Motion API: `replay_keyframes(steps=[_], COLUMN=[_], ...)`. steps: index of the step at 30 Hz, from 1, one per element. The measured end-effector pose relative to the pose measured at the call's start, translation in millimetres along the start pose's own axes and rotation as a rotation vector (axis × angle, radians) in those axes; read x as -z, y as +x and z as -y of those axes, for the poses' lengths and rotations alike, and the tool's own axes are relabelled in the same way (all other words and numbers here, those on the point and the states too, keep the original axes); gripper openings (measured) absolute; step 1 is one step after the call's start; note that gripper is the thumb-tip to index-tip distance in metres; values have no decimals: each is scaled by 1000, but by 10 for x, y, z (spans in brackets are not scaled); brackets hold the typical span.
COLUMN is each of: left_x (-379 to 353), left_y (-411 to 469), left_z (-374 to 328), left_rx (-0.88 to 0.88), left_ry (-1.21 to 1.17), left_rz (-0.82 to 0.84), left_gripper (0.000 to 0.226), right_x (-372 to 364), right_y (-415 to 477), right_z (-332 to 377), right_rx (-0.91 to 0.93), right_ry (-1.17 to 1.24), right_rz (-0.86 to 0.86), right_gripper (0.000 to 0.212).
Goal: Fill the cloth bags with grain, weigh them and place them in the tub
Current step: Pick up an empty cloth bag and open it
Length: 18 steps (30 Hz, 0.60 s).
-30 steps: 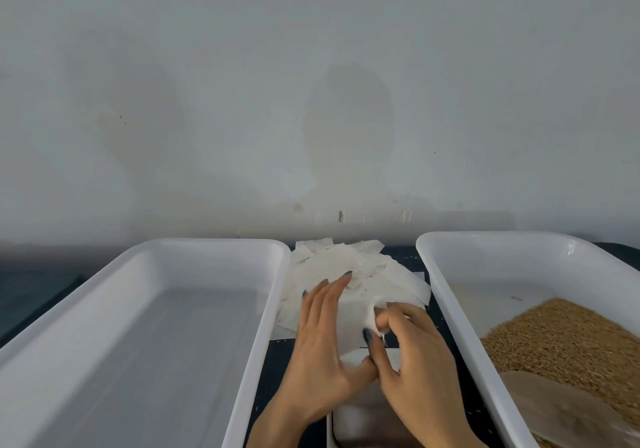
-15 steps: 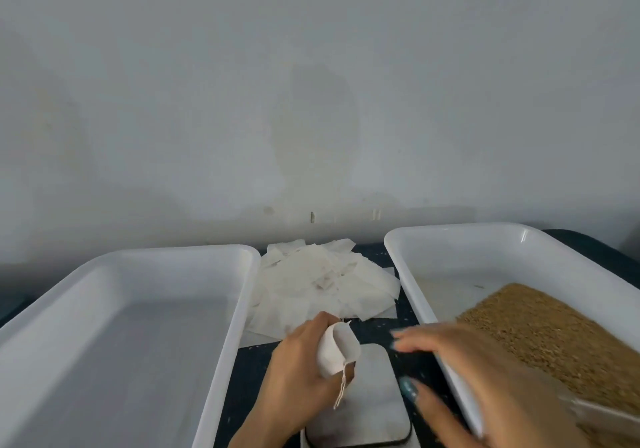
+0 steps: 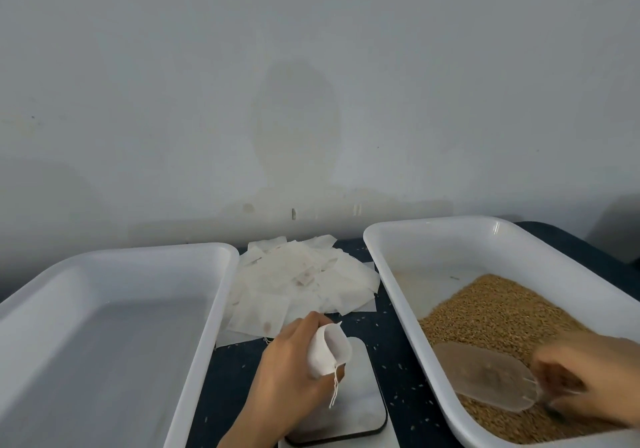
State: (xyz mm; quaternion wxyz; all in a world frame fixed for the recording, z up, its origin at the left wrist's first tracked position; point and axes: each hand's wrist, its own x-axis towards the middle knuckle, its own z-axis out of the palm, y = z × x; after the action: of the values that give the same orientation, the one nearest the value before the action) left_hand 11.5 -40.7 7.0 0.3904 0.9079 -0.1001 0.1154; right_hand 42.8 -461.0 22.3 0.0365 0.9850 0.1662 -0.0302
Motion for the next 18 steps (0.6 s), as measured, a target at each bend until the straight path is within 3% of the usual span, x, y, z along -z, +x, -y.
replay_keyframes(steps=[4,9,13,15,18], left_x=[4,-1,-3,-6,-12], left_y=[-4,-2,12,15,4], left_z=[24,65,99,103,115], left_rx=[2,7,5,6,-1], left_ry=[-17,-13,3,6,7], left_rz=[-6,-16,-21,-23,-18], left_gripper=[33,33,35,36,36], right_x=[132,498,469,454,314], right_y=[90,62,57,74,98], right_z=[-116,-581,-595,-390,-124], right_rx=[19,-73,-97,-78,-7], right_ry=[32,15,-118,-5,171], right_rz=[-67,-209,-105,59,95], right_gripper=[61,38,27,33,53])
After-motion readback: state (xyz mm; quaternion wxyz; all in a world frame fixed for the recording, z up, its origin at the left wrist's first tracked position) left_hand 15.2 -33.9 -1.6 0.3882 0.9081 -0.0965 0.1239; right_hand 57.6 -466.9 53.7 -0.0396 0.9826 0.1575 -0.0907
